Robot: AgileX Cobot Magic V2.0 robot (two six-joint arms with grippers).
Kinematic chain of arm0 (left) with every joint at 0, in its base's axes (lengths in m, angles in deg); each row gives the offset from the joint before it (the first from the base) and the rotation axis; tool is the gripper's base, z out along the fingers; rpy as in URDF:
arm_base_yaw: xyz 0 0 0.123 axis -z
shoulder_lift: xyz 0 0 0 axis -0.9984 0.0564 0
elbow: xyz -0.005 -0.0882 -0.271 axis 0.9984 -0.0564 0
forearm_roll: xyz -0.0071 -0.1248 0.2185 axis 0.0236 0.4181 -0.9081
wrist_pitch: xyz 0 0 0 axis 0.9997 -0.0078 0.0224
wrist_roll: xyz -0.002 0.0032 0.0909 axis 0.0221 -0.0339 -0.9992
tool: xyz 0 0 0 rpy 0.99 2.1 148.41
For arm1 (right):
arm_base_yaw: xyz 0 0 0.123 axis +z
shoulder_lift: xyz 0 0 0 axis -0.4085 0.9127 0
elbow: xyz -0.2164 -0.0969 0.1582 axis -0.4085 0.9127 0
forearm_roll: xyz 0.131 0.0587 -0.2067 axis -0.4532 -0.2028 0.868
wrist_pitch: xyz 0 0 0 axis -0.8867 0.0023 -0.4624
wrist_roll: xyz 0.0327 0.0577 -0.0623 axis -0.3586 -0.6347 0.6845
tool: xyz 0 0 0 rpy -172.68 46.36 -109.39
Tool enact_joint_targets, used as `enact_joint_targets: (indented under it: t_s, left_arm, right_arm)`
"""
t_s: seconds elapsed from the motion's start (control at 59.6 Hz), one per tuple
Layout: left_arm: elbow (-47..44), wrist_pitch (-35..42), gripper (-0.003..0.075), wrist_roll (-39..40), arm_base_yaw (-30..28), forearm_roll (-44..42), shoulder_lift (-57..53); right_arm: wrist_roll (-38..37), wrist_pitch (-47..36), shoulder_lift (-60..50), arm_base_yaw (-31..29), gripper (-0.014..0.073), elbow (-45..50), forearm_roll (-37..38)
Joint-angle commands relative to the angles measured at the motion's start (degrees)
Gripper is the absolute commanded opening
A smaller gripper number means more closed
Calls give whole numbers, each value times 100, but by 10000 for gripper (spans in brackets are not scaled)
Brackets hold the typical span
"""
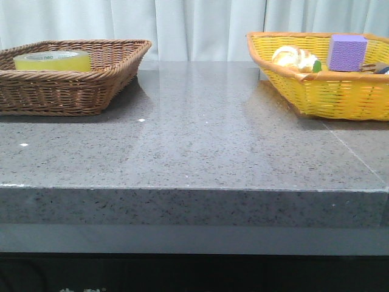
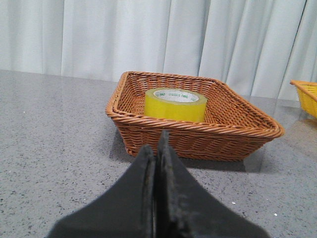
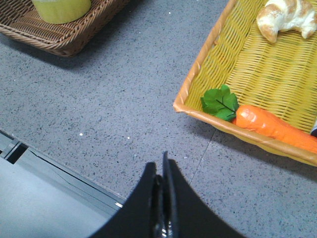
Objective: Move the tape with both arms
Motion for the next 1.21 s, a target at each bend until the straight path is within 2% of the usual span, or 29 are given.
enact_joint_targets:
  t_s: [0.0, 0.537, 0.722, 0.957, 1.191]
  left_arm:
    - [-221, 487, -20, -21, -8, 49, -101]
    - [-221, 487, -20, -21, -8, 49, -101]
    - [-221, 487, -20, -21, -8, 49, -101]
    - [-221, 487, -20, -21, -8, 49, -101]
    - [-221, 487, -20, -21, -8, 49, -101]
  right_arm:
    - [26, -410, -7, -31, -69, -143, -53]
    - [26, -410, -36, -39, -69, -143, -53]
    - [26, -581, -382, -362, -69, 90, -54]
    - [54, -1536, -1579, -1069, -69, 1233, -54]
    - [54, -2874, -2856, -1463, -69, 2953, -54]
